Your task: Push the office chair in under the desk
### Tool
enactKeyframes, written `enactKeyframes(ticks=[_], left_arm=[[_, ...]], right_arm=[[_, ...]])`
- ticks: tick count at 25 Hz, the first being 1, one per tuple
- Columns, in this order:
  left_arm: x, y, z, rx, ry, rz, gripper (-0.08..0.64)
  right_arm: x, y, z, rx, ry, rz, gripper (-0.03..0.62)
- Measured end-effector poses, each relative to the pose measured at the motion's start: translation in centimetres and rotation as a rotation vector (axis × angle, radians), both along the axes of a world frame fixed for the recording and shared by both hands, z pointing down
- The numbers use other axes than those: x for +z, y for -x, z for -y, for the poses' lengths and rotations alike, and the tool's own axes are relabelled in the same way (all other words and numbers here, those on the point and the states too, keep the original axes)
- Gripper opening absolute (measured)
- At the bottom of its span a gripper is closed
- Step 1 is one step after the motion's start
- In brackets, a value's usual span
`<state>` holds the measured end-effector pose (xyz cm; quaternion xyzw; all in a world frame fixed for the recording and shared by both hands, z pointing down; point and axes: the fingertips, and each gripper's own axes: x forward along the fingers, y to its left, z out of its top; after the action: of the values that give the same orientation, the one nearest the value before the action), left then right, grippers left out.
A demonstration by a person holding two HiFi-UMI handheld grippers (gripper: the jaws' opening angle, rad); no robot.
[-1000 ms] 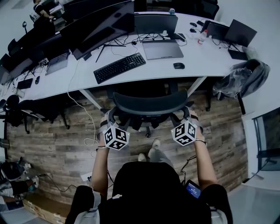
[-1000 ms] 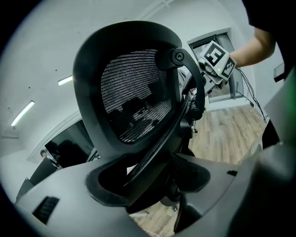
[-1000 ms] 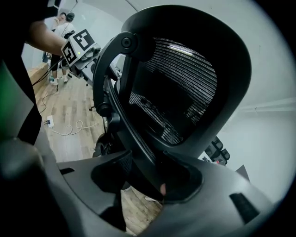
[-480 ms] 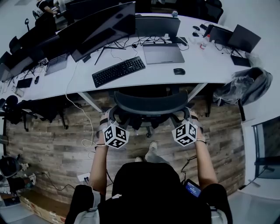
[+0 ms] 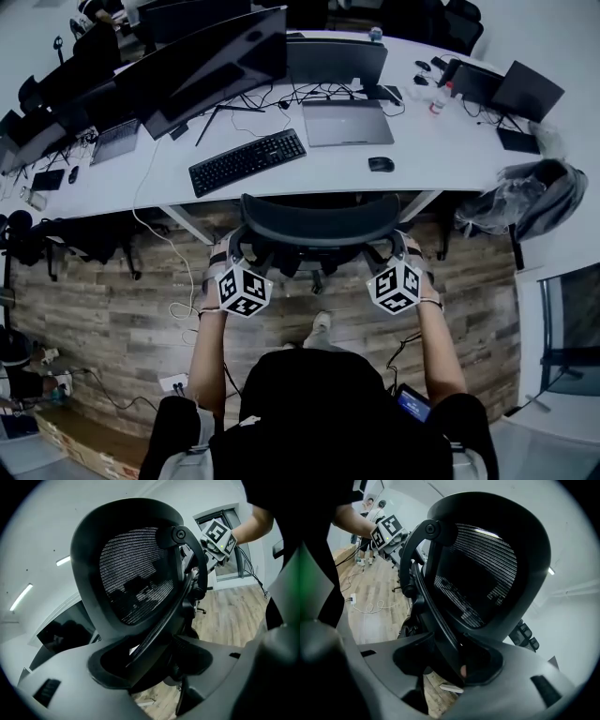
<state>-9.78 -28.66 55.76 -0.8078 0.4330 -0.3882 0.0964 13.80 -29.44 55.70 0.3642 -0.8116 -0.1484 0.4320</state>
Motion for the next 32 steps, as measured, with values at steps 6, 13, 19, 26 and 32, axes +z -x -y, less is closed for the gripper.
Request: enactKeyframes(ticks=[6,13,19,26,32], left_arm=[[0.1,-0.8,2.6,-0.005,0.004,0.002,0.296],[0.3,-1.7,5.1,-0.024,0.002,0.0,0.296],[0.3,-2.5,7.1,-0.034,-0.003,-0.002,0.296],[0.2,-3.4,9.4,-0.047,-0.006,-0.002,0.296],[0.3,-3.9,11.1,-0.056,-0.007,-0.003,0.296]], right_arm=[[0.0,-0.8,2.7,-0.026,0.001,0.005,0.198],[0.2,-1.6,5.5,-0.045,-0.007,0.007,0.198],[0.2,-2.5,7.8,-0.043,-0.009,0.004,0.198],[0.2,-3.2,10.3,-0.051,-0.01,0.005,0.198],[0.3,-3.7,12.2,-0.054,-0.016,0.007,0.198]])
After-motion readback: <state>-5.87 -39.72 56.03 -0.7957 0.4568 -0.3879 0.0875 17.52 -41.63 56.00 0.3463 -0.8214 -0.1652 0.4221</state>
